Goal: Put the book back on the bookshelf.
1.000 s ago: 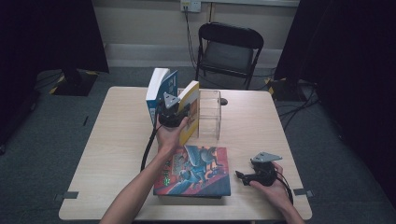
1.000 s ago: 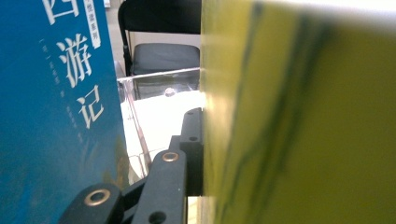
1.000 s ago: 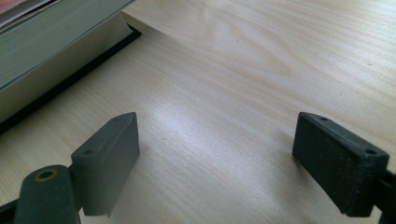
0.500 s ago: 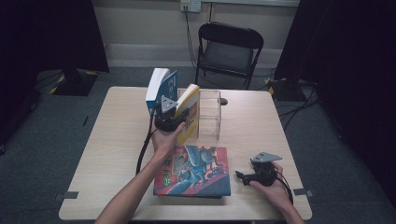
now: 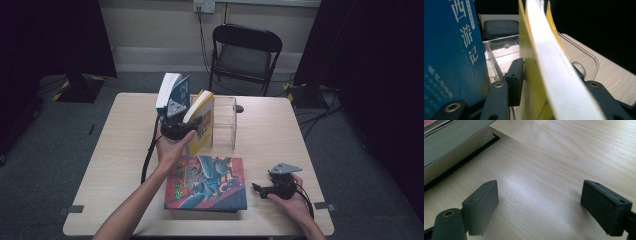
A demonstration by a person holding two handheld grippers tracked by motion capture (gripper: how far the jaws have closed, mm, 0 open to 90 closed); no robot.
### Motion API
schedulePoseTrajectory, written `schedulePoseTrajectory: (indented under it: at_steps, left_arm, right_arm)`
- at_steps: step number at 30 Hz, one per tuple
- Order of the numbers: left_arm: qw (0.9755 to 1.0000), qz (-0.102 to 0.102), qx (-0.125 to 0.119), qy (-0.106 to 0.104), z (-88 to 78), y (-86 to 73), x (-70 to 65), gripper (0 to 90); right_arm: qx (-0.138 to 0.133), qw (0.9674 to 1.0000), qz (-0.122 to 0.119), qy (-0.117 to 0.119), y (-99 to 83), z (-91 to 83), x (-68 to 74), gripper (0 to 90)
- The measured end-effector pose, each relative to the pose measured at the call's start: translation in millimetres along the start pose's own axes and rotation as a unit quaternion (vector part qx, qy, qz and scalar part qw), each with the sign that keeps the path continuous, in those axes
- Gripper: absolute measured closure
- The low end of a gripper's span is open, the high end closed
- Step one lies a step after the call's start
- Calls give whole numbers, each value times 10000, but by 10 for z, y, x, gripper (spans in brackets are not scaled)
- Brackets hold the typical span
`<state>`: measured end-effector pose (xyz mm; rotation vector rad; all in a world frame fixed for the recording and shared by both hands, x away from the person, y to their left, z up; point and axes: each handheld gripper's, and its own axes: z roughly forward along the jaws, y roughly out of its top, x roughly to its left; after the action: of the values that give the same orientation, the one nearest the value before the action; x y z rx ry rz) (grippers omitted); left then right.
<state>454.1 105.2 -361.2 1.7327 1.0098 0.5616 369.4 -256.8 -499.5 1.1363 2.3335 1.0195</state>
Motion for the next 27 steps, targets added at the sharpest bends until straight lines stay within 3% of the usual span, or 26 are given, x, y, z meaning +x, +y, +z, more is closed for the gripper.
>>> schedulePoseTrajectory:
  at_steps: [1,4,7,10,11,13,15,17,19,21,22,24,27]
  left_arm:
    - [9999,48,88,-16,-13,22,1,560]
    - [9998,-67,170,-103,-54,84,-7,554]
    - [9991,60,380,-158,-78,145,-13,555]
    - [9975,-132,663,-218,-84,206,-13,555]
    - [9973,-155,685,-213,-86,229,-20,556]
    - [9968,4,793,-78,-94,286,-42,575]
    - [9951,-18,991,-64,-91,351,-43,582]
    - [9919,34,1268,-76,-73,422,-41,584]
    - [9878,-61,1552,-115,-56,492,-31,597]
    - [9867,-57,1623,-21,-46,555,-33,625]
    - [9835,-48,1810,-48,-24,596,-24,639]
    - [9795,-26,2014,-15,9,643,-23,638]
    - [9685,-36,2491,-50,100,715,-30,635]
  right_arm:
    - [0,10000,1,0,0,0,0,146]
    - [0,10000,1,0,0,0,0,146]
    - [0,10000,1,0,0,0,0,146]
    - [-1,10000,3,0,0,0,0,146]
    - [-2,10000,2,0,0,1,1,146]
    - [0,10000,7,0,1,1,2,146]
    - [0,10000,6,1,1,1,2,146]
    - [0,10000,5,1,1,1,2,146]
    - [1,10000,7,1,1,1,2,146]
    - [0,10000,6,2,1,1,2,146]
    - [1,10000,6,3,2,1,2,146]
    - [1,10000,6,2,2,1,2,146]
    - [1,10000,6,3,2,1,2,146]
